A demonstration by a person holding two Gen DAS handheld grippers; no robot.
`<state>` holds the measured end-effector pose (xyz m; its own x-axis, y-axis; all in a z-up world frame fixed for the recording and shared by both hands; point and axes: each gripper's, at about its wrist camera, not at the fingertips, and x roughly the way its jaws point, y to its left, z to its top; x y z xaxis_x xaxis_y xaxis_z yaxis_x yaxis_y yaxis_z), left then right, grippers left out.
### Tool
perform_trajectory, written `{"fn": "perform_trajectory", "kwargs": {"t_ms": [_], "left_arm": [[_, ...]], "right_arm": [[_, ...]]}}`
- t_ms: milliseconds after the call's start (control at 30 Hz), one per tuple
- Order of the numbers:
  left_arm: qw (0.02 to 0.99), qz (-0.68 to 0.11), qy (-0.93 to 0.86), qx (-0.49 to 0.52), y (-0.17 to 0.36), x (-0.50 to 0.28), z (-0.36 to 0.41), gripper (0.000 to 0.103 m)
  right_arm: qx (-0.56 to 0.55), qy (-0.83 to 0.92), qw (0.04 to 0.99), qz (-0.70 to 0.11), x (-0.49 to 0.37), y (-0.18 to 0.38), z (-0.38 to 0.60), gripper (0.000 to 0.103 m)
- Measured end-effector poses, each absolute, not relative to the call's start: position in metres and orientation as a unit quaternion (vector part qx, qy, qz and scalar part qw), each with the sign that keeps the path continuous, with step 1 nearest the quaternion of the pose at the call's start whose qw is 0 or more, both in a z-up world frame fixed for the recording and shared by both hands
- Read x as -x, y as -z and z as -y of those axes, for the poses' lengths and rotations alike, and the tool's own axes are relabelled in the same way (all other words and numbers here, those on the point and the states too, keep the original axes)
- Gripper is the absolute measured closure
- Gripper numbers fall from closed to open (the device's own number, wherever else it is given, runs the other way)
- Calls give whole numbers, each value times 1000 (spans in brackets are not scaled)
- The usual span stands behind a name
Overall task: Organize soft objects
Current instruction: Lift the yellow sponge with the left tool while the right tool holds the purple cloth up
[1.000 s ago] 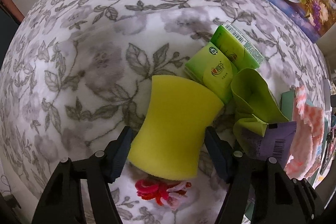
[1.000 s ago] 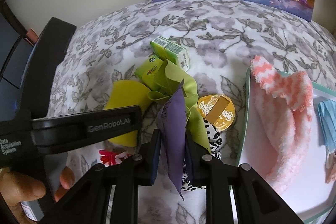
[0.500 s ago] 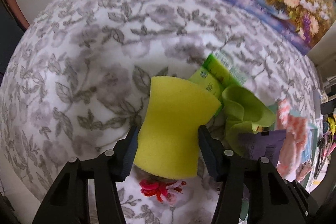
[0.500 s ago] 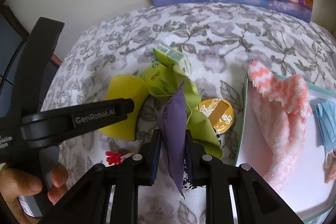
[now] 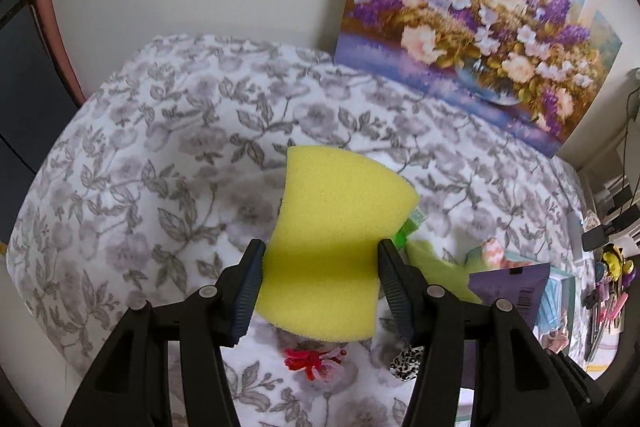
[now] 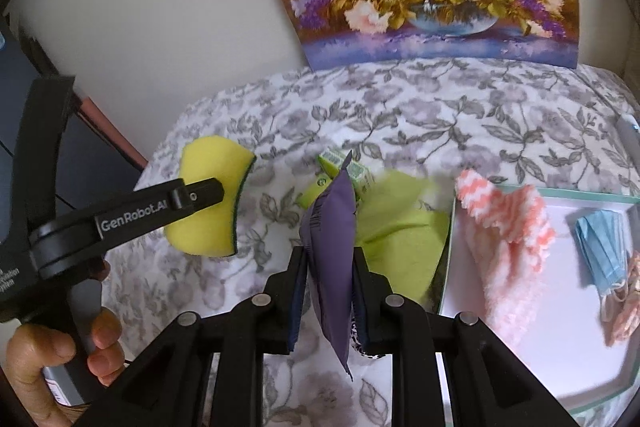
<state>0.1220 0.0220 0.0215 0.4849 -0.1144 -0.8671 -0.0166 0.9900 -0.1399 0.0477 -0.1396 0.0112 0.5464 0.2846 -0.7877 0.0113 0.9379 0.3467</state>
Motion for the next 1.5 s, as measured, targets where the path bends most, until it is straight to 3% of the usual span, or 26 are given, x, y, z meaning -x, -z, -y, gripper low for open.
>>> {"fn": "perform_trajectory", "kwargs": {"t_ms": [733, 1000, 1500], "left_arm": [[869, -490, 65, 18, -39, -99, 25, 44], [871, -488, 55, 24, -40, -98, 21, 44], [832, -551, -32, 51, 13, -122, -42, 43]], "right_arm": [[-238, -30, 864, -443, -22, -30, 207, 80], [-237, -76, 866, -434, -25, -39, 188, 80], [-173, -129, 828, -518, -58, 20, 113, 78]]}}
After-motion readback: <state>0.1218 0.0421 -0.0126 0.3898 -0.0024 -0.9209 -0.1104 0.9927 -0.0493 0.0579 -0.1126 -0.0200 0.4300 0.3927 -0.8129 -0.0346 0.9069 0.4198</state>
